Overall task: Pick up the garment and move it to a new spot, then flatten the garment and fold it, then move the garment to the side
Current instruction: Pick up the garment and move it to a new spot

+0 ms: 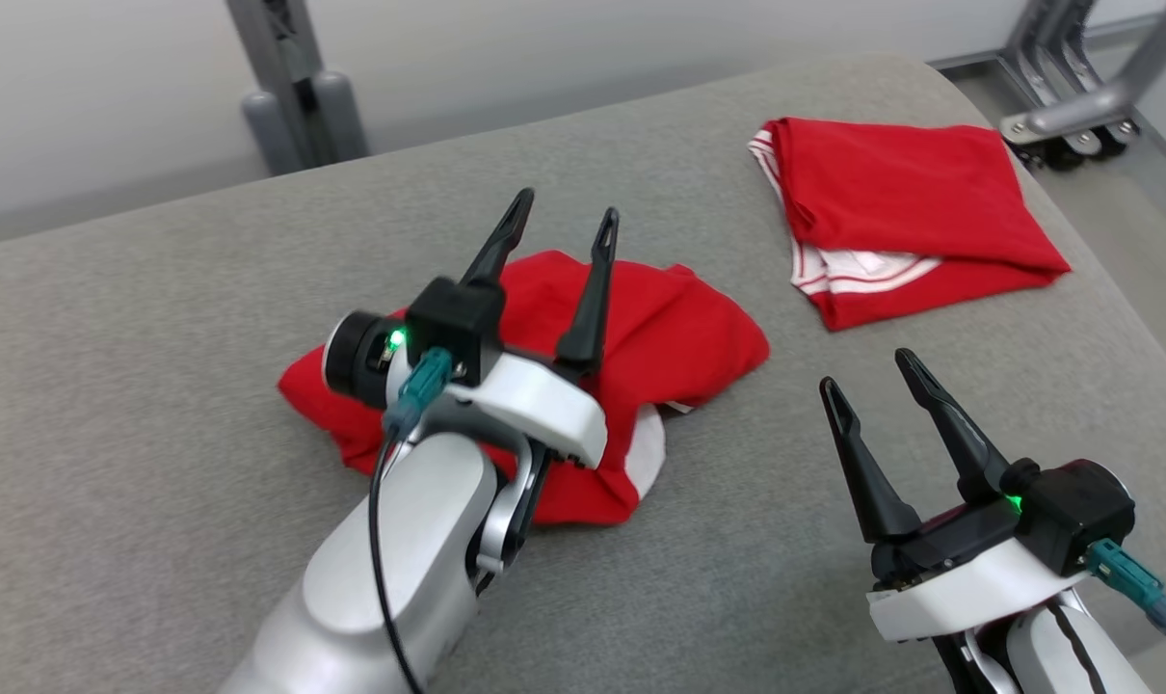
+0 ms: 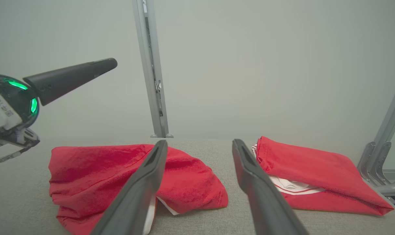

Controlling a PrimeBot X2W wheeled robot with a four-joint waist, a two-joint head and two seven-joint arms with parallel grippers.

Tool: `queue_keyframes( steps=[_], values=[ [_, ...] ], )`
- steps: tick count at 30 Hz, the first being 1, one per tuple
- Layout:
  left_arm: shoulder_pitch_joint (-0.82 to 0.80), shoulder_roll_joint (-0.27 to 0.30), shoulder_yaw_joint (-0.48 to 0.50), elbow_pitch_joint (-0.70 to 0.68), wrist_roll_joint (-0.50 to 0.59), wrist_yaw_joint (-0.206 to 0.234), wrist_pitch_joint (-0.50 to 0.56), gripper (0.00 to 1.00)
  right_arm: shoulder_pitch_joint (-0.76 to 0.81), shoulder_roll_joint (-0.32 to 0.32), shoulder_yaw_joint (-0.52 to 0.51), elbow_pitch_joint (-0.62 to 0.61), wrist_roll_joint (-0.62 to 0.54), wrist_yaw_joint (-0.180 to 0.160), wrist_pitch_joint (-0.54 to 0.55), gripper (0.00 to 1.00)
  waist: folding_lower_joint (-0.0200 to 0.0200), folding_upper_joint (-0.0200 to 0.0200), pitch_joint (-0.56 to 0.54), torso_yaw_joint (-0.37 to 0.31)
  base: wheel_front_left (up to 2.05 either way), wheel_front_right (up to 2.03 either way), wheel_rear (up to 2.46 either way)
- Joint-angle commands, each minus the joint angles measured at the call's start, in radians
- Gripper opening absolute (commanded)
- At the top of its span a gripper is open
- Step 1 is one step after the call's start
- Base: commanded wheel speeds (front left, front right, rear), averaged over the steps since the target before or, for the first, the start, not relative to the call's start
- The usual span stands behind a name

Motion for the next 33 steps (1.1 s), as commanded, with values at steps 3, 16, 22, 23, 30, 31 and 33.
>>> queue_keyframes(
  steps=[3, 16, 22, 23, 30, 31, 33],
  values=[
    [0.106, 0.005, 0.061, -0.075, 0.064, 0.012, -0.004, 1.00, 0.025, -0.007, -0.018, -0.010, -0.008, 0.000, 0.000, 1.00, 0.0000, -0.0001, -0.046, 0.081, 0.00, 0.00, 0.00],
    [0.501, 0.005, 0.244, -0.326, 0.193, 0.054, -0.004, 1.00, 0.103, 0.005, -0.069, -0.019, -0.023, 0.000, 0.000, 1.00, 0.0000, -0.0001, -0.132, 0.263, 0.00, 0.00, 0.00],
    [0.632, 0.004, 0.300, -0.369, 0.257, 0.093, -0.004, 1.00, 0.158, 0.019, -0.104, -0.024, -0.037, 0.000, 0.000, 1.00, 0.0000, -0.0001, -0.178, 0.307, 0.00, 0.00, 0.00],
    [0.647, 0.004, 0.308, -0.374, 0.282, 0.096, -0.004, 1.00, 0.170, 0.021, -0.114, -0.023, -0.040, 0.000, 0.000, 1.00, 0.0000, -0.0001, -0.184, 0.311, 0.00, 0.00, 0.00],
    [0.763, 0.004, 0.354, -0.396, 0.351, 0.131, -0.004, 1.00, 0.254, 0.045, -0.184, -0.021, -0.044, 0.000, 0.000, 1.00, 0.0000, -0.0001, -0.224, 0.329, 0.00, 0.00, 0.00],
    [0.780, 0.004, 0.362, -0.397, 0.346, 0.137, -0.004, 1.00, 0.269, 0.049, -0.192, -0.023, -0.046, 0.000, 0.000, 1.00, 0.0000, -0.0001, -0.227, 0.330, 0.00, 0.00, 0.00],
    [0.811, 0.004, 0.379, -0.393, 0.339, 0.140, -0.004, 1.00, 0.296, 0.057, -0.202, -0.020, -0.046, 0.000, 0.000, 1.00, 0.0000, -0.0001, -0.234, 0.330, 0.00, 0.00, 0.00]
  ],
)
